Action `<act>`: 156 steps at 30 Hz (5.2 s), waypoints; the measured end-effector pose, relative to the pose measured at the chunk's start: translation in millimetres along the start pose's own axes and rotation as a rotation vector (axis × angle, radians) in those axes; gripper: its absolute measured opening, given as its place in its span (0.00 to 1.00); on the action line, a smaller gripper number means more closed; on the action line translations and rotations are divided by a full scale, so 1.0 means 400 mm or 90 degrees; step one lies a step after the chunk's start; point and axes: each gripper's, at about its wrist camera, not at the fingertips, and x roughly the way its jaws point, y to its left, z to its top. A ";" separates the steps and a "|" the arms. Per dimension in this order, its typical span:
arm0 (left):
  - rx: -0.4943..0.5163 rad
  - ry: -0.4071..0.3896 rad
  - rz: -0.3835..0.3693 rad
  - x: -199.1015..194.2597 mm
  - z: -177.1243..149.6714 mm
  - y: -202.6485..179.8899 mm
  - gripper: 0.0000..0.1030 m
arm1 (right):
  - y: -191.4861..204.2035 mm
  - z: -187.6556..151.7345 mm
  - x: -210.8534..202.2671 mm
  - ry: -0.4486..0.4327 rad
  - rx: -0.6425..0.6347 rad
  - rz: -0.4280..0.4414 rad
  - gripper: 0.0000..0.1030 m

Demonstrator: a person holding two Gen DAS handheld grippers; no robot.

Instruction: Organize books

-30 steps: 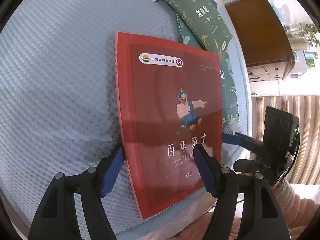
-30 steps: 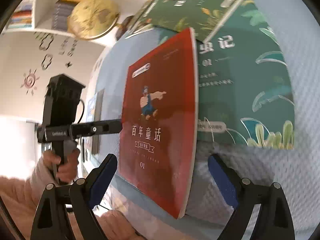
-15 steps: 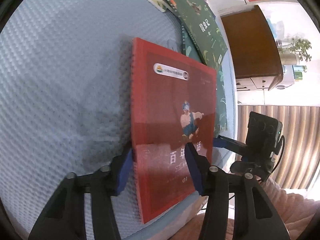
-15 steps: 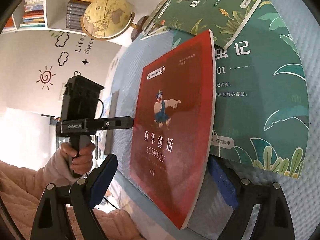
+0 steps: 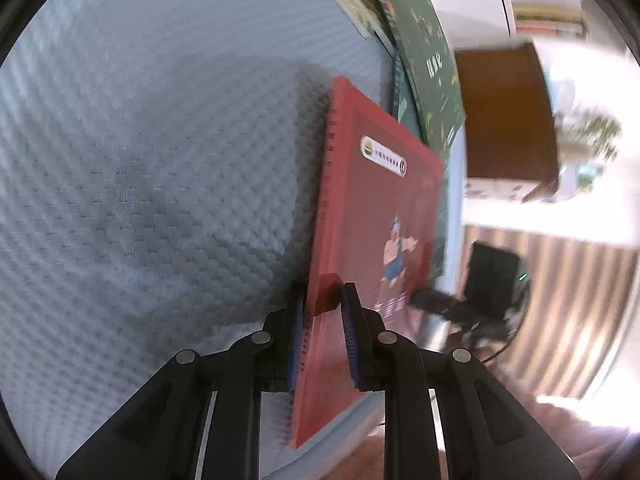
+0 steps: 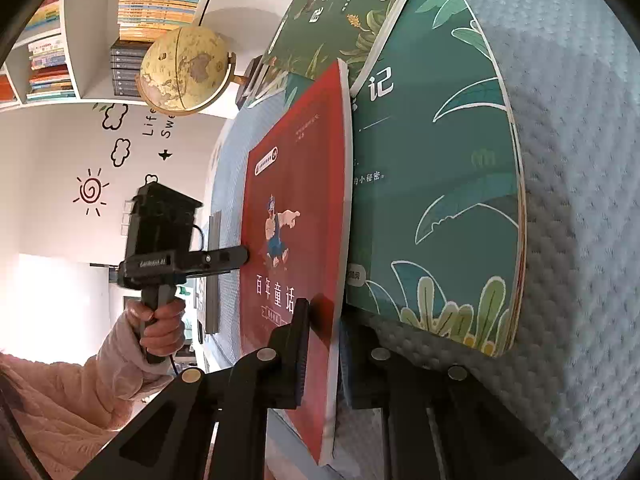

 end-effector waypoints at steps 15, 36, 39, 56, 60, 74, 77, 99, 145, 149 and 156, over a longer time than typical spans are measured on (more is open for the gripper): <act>0.161 -0.029 0.287 0.085 -0.037 -0.206 0.28 | 0.031 -0.029 -0.010 -0.029 0.025 -0.068 0.11; 0.202 -0.111 0.294 0.002 -0.137 -0.291 0.28 | 0.269 -0.067 -0.028 -0.045 -0.110 -0.248 0.16; 0.200 -0.127 0.293 -0.017 -0.142 -0.305 0.28 | 0.312 -0.070 -0.031 -0.043 -0.131 -0.252 0.16; 0.188 -0.220 0.267 -0.198 -0.182 -0.311 0.28 | 0.505 -0.075 -0.008 -0.054 -0.193 -0.244 0.16; 0.183 -0.240 0.262 -0.244 -0.194 -0.300 0.28 | 0.547 -0.079 0.011 -0.054 -0.208 -0.240 0.16; 0.176 -0.287 0.270 -0.388 -0.227 -0.243 0.28 | 0.677 -0.085 0.108 -0.041 -0.254 -0.226 0.16; 0.175 -0.296 0.272 -0.424 -0.232 -0.222 0.28 | 0.702 -0.085 0.135 -0.038 -0.261 -0.220 0.16; 0.106 -0.355 0.287 -0.654 -0.270 -0.021 0.28 | 0.874 -0.061 0.395 0.015 -0.325 -0.188 0.16; -0.056 -0.269 0.301 -0.685 -0.197 0.374 0.28 | 0.758 -0.033 0.823 0.156 -0.224 -0.214 0.19; -0.063 -0.273 0.319 -0.684 -0.197 0.378 0.28 | 0.751 -0.032 0.832 0.155 -0.216 -0.221 0.21; -0.057 -0.261 0.340 -0.674 -0.179 0.381 0.28 | 0.758 -0.043 0.829 0.142 -0.213 -0.232 0.22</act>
